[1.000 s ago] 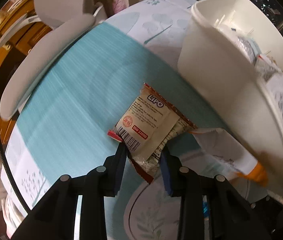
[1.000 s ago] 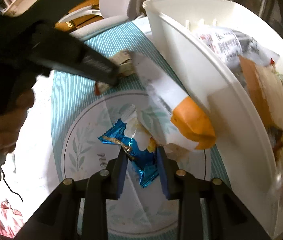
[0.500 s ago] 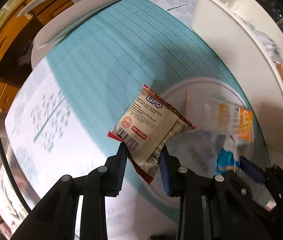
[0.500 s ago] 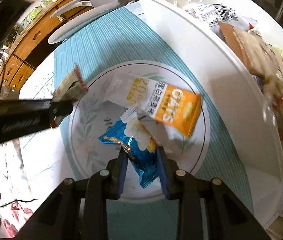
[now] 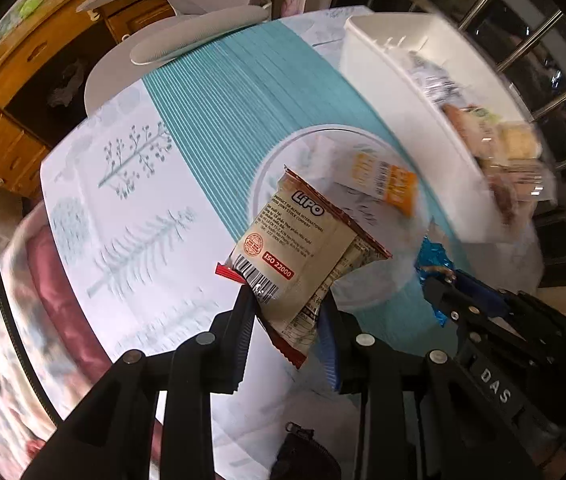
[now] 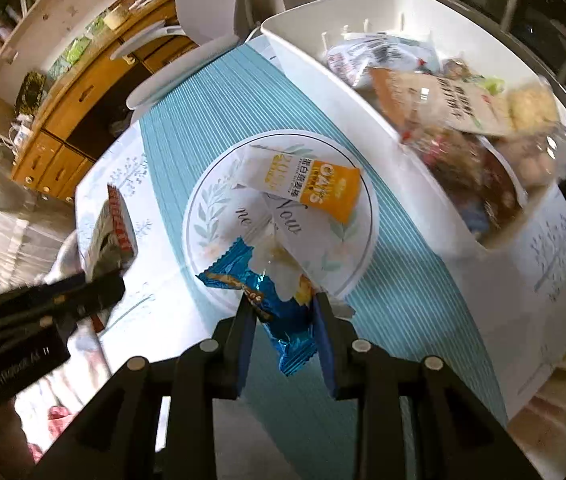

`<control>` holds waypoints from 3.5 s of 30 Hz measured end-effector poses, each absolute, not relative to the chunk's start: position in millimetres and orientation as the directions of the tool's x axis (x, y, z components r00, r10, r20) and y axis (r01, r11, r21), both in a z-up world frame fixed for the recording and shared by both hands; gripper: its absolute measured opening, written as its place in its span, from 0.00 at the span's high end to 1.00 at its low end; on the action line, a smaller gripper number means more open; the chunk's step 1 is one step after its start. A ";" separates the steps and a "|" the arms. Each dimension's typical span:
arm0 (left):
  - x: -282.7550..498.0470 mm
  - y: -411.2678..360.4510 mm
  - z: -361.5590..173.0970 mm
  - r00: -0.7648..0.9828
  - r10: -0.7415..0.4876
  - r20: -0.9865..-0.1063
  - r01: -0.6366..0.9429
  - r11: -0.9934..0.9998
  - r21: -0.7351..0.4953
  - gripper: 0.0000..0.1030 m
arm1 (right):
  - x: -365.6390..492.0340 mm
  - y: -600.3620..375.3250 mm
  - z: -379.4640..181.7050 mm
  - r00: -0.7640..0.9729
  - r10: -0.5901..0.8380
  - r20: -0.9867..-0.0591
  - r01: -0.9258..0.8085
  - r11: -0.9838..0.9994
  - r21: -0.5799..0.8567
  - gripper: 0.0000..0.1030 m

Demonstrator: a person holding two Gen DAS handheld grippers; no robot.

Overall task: Organize snacks
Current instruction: 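Carry the LIPO packet and blue wrapper into the tray and open both grippers, then move the left gripper back to the white-and-orange bar on the placemat, then grasp the white-and-orange snack bar with the left gripper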

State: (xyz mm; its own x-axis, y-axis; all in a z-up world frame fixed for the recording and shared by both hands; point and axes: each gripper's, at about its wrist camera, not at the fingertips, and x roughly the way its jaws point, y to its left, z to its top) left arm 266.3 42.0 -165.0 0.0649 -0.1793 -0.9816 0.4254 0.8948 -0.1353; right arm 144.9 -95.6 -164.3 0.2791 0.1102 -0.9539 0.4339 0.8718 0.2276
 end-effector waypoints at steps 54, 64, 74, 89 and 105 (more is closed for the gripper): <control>215.2 -150.2 -115.2 0.408 -0.471 -0.782 -0.025 0.851 -0.525 0.33 | 180.8 -344.2 -85.1 0.315 0.320 -0.894 0.164 0.909 0.383 0.47; 194.2 -94.1 -140.2 0.363 -0.397 -0.843 -0.133 0.873 -0.468 0.28 | 166.1 -315.6 -110.4 0.264 0.307 -0.914 0.238 0.898 0.370 0.35; 206.1 -47.8 -161.0 0.295 -0.376 -0.878 -0.037 0.914 -0.404 0.18 | 147.9 -283.0 -122.7 0.284 0.222 -0.933 0.333 0.890 0.313 0.34; 279.9 -16.1 -222.7 0.147 -0.399 -0.905 -0.027 0.913 -0.406 0.17 | 119.9 -227.4 -124.8 0.329 -0.099 -0.939 0.328 0.945 0.015 0.34; 342.3 -44.6 -280.9 -0.024 -0.330 -0.944 -0.172 0.931 -0.321 0.20 | 97.8 -248.0 -138.5 0.281 -0.195 -0.940 0.410 0.910 -0.066 0.34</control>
